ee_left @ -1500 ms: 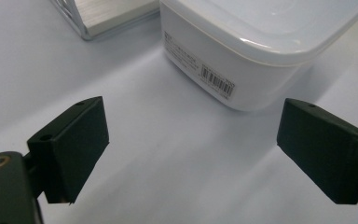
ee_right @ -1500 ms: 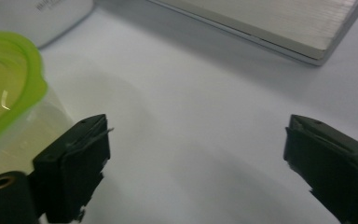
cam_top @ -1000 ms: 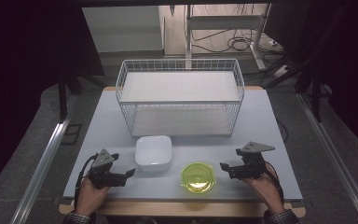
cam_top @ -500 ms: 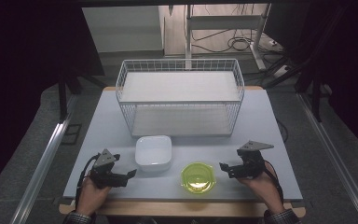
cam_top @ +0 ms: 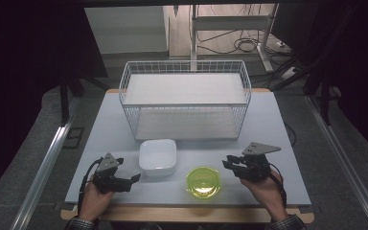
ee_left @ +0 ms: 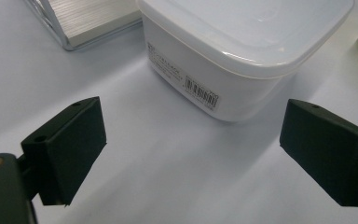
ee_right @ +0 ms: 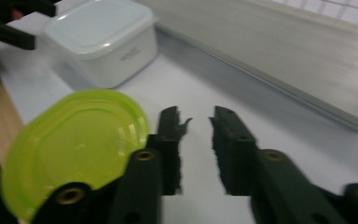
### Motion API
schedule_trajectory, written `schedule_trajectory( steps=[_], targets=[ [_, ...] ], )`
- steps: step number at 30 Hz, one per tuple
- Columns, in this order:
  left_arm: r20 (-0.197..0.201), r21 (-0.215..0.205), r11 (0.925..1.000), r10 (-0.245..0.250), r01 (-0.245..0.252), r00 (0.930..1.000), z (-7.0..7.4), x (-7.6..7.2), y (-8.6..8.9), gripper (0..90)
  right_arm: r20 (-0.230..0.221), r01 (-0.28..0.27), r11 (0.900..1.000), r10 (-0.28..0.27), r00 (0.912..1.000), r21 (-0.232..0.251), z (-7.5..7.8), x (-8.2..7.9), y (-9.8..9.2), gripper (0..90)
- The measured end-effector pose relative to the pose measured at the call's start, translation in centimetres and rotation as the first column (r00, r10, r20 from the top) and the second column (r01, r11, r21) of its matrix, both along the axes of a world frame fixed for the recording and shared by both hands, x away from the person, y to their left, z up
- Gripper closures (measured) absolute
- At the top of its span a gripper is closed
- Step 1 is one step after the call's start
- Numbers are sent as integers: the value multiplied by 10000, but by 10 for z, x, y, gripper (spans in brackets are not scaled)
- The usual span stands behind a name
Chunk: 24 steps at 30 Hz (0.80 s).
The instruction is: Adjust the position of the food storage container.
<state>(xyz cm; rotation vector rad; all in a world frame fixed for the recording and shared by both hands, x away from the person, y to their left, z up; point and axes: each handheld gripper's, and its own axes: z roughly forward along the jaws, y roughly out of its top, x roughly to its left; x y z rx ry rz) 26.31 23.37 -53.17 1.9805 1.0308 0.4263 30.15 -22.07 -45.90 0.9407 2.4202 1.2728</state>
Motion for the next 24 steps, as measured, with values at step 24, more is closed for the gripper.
schedule_trajectory(
  steps=[24],
  targets=[
    [127, 159, 9999, -57, 55, 9999, -1, 0, -1, 60, -878, -2308, 9730, 2296, 9693, -29, -9, -34, 94, 900]
  ],
)
